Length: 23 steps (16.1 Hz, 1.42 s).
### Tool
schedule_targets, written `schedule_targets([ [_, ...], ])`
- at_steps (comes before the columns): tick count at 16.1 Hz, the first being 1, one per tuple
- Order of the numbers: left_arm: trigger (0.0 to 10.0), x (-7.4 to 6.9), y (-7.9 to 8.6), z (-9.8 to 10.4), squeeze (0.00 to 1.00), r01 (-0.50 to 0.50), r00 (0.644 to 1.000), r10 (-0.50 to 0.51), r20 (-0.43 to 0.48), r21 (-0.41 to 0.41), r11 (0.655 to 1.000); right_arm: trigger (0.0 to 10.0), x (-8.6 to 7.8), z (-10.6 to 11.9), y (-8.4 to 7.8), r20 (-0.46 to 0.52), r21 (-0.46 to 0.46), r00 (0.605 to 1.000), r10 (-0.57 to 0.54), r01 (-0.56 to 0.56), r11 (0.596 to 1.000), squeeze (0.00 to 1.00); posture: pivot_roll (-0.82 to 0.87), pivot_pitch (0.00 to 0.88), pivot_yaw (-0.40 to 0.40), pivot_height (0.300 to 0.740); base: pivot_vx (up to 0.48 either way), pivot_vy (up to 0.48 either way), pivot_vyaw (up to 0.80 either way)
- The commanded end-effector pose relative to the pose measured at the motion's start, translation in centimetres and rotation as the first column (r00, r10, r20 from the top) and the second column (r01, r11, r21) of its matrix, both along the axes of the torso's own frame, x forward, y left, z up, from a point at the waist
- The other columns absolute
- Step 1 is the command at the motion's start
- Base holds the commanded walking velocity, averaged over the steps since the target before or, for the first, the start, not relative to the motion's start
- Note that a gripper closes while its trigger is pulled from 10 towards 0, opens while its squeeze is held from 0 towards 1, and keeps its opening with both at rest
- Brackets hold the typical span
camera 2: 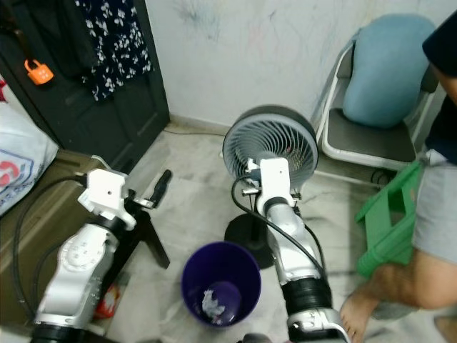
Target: Clean up the room
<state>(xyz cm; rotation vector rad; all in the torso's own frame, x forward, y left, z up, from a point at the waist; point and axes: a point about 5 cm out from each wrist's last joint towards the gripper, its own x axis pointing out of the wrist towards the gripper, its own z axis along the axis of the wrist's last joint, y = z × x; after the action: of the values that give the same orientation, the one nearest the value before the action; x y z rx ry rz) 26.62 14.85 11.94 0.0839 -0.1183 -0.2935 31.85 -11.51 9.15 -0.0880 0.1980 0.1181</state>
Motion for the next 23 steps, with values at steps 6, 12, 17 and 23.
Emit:
schedule_targets([
  [6, 10.0, -0.1, 1.4, -0.2, 0.00, -0.056, 0.998, 0.057, -0.007, 0.069, 0.996, 10.0, 0.4, -0.5, 1.4, -0.025, -0.007, 0.999, 0.042, -0.042, 0.999, 0.00, -0.07, 0.000, 0.028, 0.740, 0.000, 0.000, 0.00],
  [12, 10.0, -1.1, 3.7, 0.2, 0.00, 0.044, 0.999, -0.038, -0.032, 0.211, 0.976, 10.0, -0.5, -4.3, 1.8, -0.243, -0.017, 0.968, -0.065, 0.063, 0.998, 0.00, -0.01, 0.015, 0.051, 0.740, 0.000, 0.000, 0.00],
  [17, 10.0, -2.5, 3.7, 0.4, 0.00, 0.175, 0.984, -0.159, -0.077, 0.293, 0.940, 10.0, -0.4, -5.5, 3.6, -0.321, -0.005, 0.945, -0.057, 0.058, 0.998, 0.00, 0.04, 0.088, 0.109, 0.740, 0.000, 0.000, 0.00],
  [23, 10.0, -5.6, 3.0, 1.4, 0.00, 0.350, 0.936, -0.314, -0.159, 0.331, 0.876, 10.0, -2.1, -7.3, 7.4, -0.418, 0.028, 0.906, -0.065, 0.084, 0.996, 0.00, 0.12, 0.184, 0.193, 0.740, 0.000, 0.000, 0.00],
])
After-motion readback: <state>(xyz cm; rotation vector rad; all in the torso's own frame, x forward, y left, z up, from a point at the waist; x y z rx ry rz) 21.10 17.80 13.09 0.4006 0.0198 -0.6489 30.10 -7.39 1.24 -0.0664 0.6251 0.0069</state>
